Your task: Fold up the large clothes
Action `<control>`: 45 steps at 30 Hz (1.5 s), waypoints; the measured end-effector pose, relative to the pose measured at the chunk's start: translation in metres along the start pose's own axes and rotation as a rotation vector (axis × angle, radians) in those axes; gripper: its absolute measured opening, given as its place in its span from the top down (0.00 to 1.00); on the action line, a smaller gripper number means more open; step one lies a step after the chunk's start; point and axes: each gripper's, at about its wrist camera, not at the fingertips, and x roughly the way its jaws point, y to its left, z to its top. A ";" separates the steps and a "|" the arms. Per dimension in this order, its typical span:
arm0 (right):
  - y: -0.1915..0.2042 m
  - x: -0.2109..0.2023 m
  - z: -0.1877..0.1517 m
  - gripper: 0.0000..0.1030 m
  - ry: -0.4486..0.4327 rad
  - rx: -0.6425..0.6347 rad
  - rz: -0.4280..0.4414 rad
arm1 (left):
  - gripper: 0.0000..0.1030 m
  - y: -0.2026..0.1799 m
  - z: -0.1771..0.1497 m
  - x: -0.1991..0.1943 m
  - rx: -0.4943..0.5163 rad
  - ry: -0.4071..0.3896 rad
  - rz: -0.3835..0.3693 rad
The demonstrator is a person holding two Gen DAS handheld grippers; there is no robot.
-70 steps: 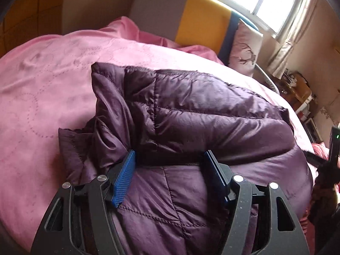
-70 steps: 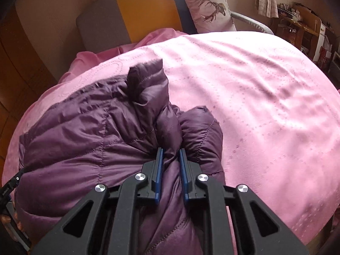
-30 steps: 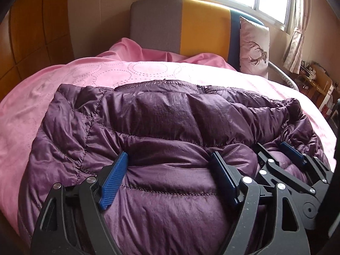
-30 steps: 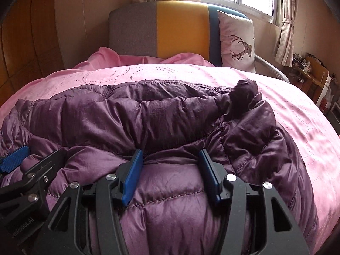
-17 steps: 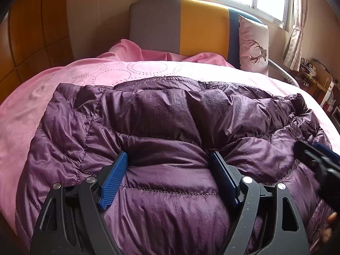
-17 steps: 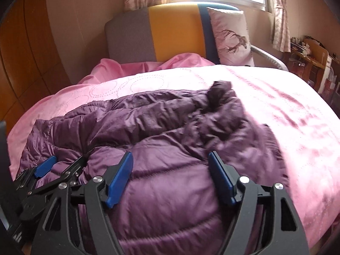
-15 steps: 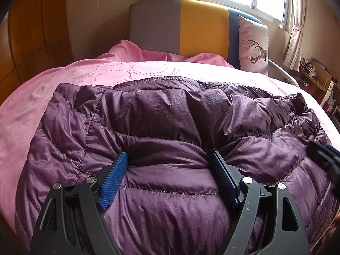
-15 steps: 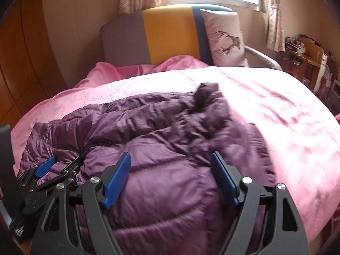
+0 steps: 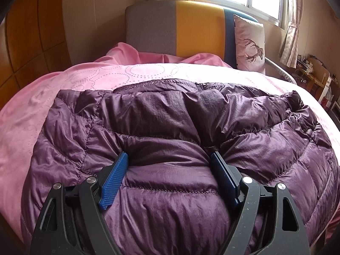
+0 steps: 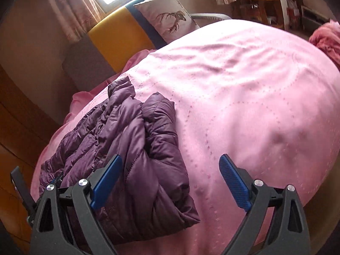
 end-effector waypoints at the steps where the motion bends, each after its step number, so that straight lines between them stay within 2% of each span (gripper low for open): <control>1: -0.005 -0.001 -0.003 0.10 0.012 0.019 0.023 | 0.24 0.000 0.000 -0.003 0.002 -0.002 0.000; 6: -0.015 0.007 -0.012 0.05 0.073 0.073 0.099 | 0.24 0.001 -0.001 -0.020 0.012 -0.024 0.007; 15: -0.023 0.007 -0.014 0.02 0.092 0.115 0.181 | 0.24 0.013 0.000 -0.046 -0.012 -0.048 -0.007; 18: -0.024 0.009 -0.012 0.02 0.105 0.129 0.233 | 0.36 0.019 0.003 -0.050 -0.040 -0.035 -0.032; 22: -0.023 0.011 -0.015 0.02 0.119 0.121 0.281 | 0.57 0.020 0.010 -0.041 -0.074 0.030 -0.107; 24: -0.020 0.013 -0.016 0.02 0.130 0.109 0.299 | 0.62 0.018 0.011 -0.034 -0.074 0.054 -0.120; 31: -0.010 0.021 -0.017 0.02 0.145 0.080 0.337 | 0.62 0.003 0.017 -0.010 -0.025 0.109 -0.128; 36: 0.001 0.027 -0.020 0.07 0.160 0.045 0.343 | 0.62 -0.002 0.010 0.000 0.001 0.121 -0.120; 37: 0.004 0.027 -0.020 0.10 0.160 0.034 0.338 | 0.62 -0.001 0.011 -0.001 -0.010 0.124 -0.123; 38: 0.006 0.027 -0.021 0.19 0.159 0.022 0.327 | 0.62 0.001 0.013 -0.005 -0.031 0.126 -0.131; 41: 0.006 0.028 -0.023 0.26 0.164 0.021 0.322 | 0.62 0.005 0.019 -0.015 -0.084 0.105 -0.163; 45: 0.007 0.030 -0.024 0.34 0.168 0.023 0.325 | 0.62 -0.006 0.015 -0.016 -0.046 0.103 -0.148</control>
